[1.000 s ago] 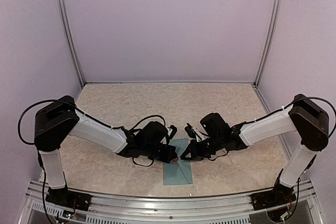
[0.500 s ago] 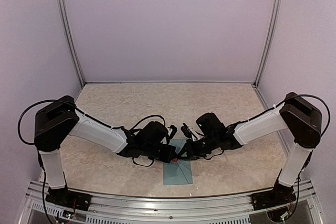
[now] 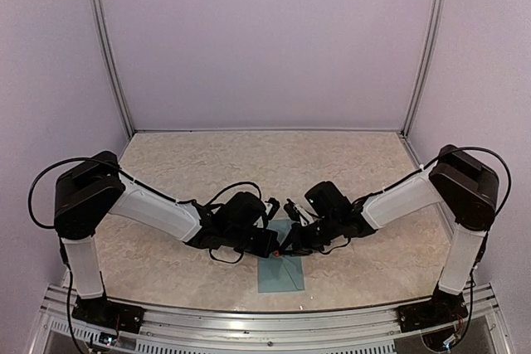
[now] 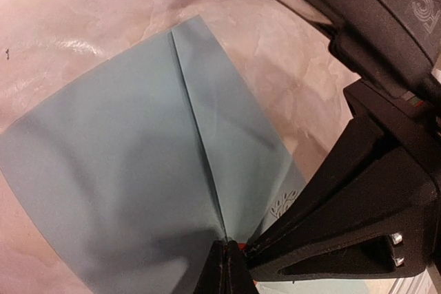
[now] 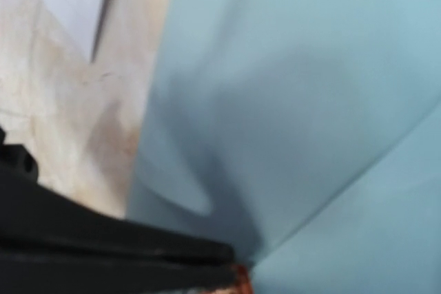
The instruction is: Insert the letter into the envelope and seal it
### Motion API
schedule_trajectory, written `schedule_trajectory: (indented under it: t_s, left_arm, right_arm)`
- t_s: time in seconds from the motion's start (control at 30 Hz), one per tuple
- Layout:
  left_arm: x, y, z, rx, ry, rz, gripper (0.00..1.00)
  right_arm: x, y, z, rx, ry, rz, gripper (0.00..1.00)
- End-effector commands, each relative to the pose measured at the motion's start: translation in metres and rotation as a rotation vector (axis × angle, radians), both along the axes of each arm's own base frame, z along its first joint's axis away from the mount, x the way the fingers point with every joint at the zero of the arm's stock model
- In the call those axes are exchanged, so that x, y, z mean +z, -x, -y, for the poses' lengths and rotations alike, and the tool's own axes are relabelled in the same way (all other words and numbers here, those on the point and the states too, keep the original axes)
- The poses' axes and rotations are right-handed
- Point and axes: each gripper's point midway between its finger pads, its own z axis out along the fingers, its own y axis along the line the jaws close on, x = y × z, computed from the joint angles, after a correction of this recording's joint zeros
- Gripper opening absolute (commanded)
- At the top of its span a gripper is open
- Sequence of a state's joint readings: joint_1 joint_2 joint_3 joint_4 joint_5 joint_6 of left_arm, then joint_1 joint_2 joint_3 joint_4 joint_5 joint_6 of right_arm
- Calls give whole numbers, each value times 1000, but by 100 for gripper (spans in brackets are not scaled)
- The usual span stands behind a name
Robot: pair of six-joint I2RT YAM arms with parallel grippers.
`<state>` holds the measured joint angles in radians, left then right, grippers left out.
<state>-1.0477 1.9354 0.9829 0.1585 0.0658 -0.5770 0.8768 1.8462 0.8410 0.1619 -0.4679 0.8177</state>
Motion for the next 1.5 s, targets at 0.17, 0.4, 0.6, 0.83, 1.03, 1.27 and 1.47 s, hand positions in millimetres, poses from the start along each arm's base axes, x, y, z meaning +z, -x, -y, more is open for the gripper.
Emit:
schedule_trajectory:
  t_s: [0.17, 0.4, 0.6, 0.83, 1.03, 1.27, 1.47]
  left_arm:
    - [5, -3, -8, 16, -50, 42, 5]
    - [42, -13, -19, 71, -27, 127, 22]
    - [50, 0, -6, 18, 74, 80, 9]
    - [28, 2, 1, 7, 53, 34, 0]
    - [9, 5, -2, 8, 28, -10, 0]
    - [-12, 4, -18, 45, -45, -43, 0]
    - [-24, 9, -36, 65, -92, -60, 0]
  right_arm:
    - [-37, 5, 15, -30, 144, -59, 0]
    - [-41, 5, 18, -36, 164, -64, 0]
    - [-41, 5, 17, -37, 161, -64, 0]
    - [-40, 5, 19, -43, 166, -64, 0]
    - [-41, 5, 19, -46, 167, -68, 0]
    - [-42, 5, 19, -47, 170, -69, 0]
    - [-43, 5, 21, -52, 179, -69, 0]
